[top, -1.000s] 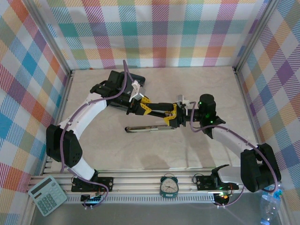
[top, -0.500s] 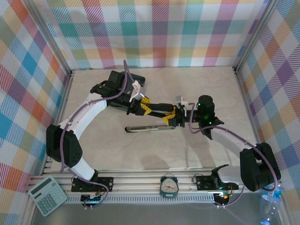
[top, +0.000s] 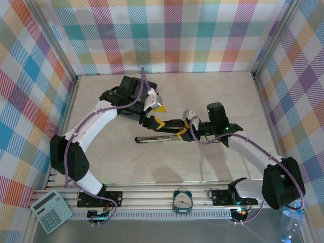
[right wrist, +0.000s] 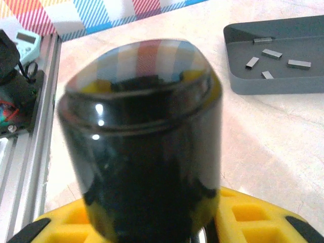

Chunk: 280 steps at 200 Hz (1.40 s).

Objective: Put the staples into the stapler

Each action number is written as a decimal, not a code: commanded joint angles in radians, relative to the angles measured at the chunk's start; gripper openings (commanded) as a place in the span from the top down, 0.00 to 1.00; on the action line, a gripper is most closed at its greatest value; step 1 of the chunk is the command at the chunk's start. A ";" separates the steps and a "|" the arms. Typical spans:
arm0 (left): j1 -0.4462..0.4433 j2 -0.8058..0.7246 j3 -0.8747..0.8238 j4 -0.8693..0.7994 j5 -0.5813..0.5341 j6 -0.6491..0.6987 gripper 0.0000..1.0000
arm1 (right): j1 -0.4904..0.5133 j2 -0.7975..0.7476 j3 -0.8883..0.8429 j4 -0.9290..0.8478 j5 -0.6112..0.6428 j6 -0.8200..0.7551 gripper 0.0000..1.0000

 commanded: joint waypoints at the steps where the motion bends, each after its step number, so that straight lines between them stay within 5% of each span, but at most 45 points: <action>1: -0.047 -0.005 0.013 -0.044 -0.066 0.048 0.26 | 0.026 -0.003 0.071 -0.083 0.018 -0.116 0.90; 71: -0.148 0.060 0.030 -0.001 -0.121 0.043 0.31 | 0.074 0.052 0.132 -0.097 0.017 -0.135 0.90; 128: -0.150 0.071 0.033 0.011 -0.122 0.046 0.58 | 0.074 0.059 0.120 -0.061 -0.006 -0.119 0.89; 170: -0.075 0.034 -0.007 0.032 -0.043 0.026 0.86 | 0.050 0.039 0.061 0.033 -0.043 -0.088 0.89; 236: 0.077 -0.084 -0.079 0.155 0.070 -0.107 0.96 | -0.062 0.063 -0.069 0.224 -0.143 0.010 0.91; 280: 0.135 -0.167 -0.077 0.352 0.023 -0.420 1.00 | -0.071 0.122 -0.093 0.257 -0.112 0.018 0.91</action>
